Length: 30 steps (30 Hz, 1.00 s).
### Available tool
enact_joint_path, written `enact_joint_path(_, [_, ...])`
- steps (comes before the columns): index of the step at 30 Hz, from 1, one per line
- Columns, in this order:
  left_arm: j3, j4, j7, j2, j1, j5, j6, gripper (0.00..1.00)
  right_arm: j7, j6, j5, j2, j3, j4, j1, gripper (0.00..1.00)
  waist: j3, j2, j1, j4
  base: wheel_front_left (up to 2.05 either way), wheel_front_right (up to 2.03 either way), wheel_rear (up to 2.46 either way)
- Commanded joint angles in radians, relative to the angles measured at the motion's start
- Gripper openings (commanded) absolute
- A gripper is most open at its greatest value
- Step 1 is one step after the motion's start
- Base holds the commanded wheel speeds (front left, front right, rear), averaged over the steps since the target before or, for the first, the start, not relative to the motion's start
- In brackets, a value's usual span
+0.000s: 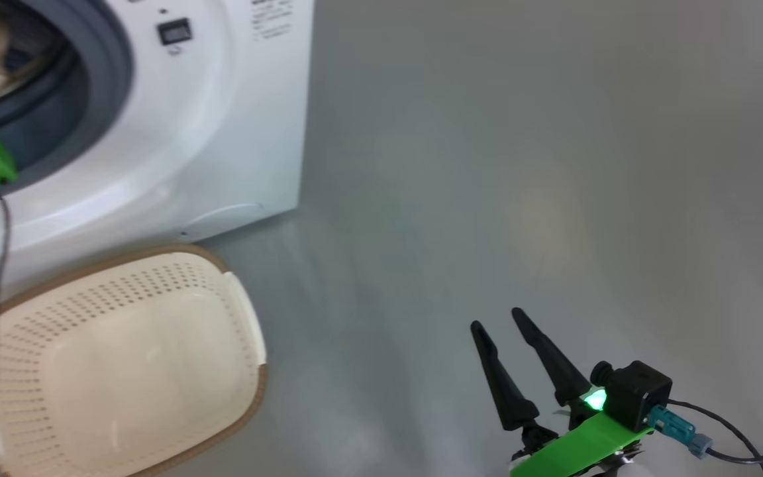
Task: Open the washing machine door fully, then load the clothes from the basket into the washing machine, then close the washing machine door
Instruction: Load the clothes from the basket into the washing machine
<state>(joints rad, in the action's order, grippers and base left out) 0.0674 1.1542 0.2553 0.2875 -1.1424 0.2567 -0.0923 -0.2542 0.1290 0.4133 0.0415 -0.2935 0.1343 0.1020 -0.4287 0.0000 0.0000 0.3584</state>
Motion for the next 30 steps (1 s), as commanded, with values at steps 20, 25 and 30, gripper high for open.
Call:
enact_joint_path(20, [-0.04,-0.493,0.006,-0.144,0.594,-0.012,0.027,1.0,-0.008,0.002,-0.054,0.009,0.046,-0.01,-0.033,1.0,0.205,0.0,0.0,-0.163,0.0,0.0,0.0])
enact_joint_path(25, [-0.044,-0.594,0.006,-0.18,0.727,-0.026,0.021,1.0,-0.008,0.002,-0.071,0.014,0.057,-0.01,-0.048,1.0,0.254,0.0,0.0,-0.195,0.0,0.0,0.0])
enact_joint_path(30, [-0.053,-0.708,0.006,-0.204,0.855,-0.039,0.013,1.0,-0.008,0.002,-0.072,0.035,0.07,-0.015,-0.062,1.0,0.296,0.0,0.0,-0.229,0.0,0.0,0.0])
